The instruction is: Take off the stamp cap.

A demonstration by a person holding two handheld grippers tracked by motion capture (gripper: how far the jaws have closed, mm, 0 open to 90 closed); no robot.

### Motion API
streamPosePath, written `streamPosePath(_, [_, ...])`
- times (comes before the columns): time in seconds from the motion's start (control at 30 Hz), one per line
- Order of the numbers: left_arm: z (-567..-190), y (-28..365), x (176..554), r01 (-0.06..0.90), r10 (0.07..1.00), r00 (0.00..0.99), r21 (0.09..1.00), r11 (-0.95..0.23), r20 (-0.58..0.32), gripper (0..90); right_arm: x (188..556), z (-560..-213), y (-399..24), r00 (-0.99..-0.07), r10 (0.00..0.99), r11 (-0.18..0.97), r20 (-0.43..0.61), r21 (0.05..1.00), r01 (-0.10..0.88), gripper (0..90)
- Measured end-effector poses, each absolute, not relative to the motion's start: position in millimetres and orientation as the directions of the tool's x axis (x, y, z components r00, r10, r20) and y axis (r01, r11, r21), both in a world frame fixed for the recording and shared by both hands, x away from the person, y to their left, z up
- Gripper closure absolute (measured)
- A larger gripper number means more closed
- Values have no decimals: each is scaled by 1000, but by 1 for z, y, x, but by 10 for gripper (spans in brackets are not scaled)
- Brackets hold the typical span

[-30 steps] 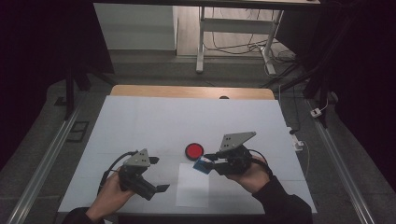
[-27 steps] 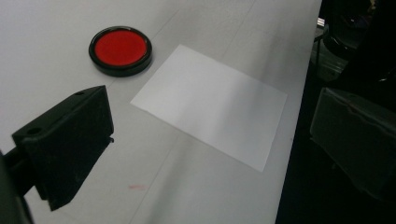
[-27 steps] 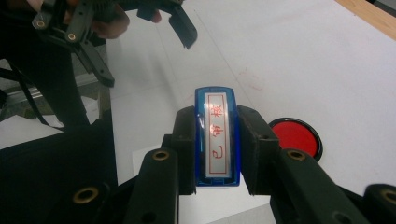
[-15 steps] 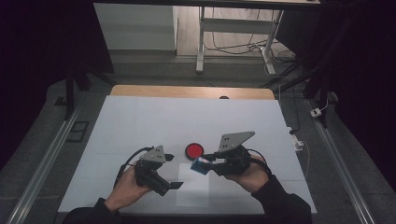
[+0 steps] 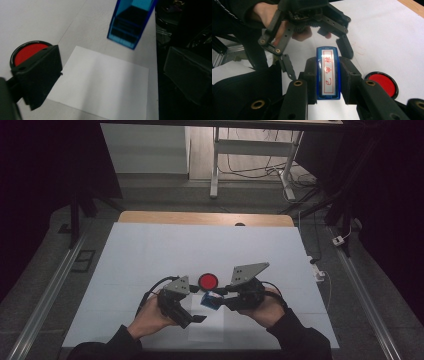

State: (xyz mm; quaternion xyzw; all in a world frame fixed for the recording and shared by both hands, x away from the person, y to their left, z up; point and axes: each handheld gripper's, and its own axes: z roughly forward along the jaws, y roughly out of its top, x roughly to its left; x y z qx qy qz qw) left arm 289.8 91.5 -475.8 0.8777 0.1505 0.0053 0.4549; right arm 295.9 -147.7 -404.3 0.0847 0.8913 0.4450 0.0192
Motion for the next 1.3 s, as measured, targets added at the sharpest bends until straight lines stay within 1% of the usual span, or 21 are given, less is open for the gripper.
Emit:
streamPosePath(0.1, [-475,89,291,232,242,963,809,-540,-115,146,295,-405,-147,-986,159,592,42,795,130,699])
streamPosePath(0.2, [-474,89,291,210,197,973,821,-531,-122,287,295,-406,-146,-988,143,588,51,799,127,699])
streamPosePath(0.3, [-473,89,291,193,158,979,827,-529,-128,457,294,-406,-146,-991,121,581,50,806,112,699])
streamPosePath(0.33, [-473,89,292,190,145,981,825,-532,-132,457,294,-406,-146,-991,121,581,50,806,112,699])
streamPosePath(0.37, [-473,88,291,187,136,982,827,-530,-134,496,294,-406,-146,-992,116,581,48,807,107,699])
streamPosePath(0.47, [-473,89,291,171,113,985,830,-531,-130,570,294,-406,-146,-994,104,582,40,808,93,699])
streamPosePath(0.57, [-473,89,291,164,105,986,832,-530,-127,624,293,-406,-146,-995,94,580,42,810,89,699])
streamPosePath(0.9, [-472,91,290,148,86,989,842,-519,-121,657,294,-404,-148,-997,63,574,34,816,64,699])
streamPosePath(1.0, [-471,92,291,145,77,989,841,-522,-123,681,294,-404,-149,-998,47,574,28,817,50,694])
streamPosePath(1.17, [-469,92,292,155,76,988,838,-523,-135,689,294,-404,-149,-999,41,564,19,825,38,693])
streamPosePath(1.3, [-468,92,293,184,91,983,834,-520,-160,690,293,-403,-150,-999,46,556,14,830,37,694])
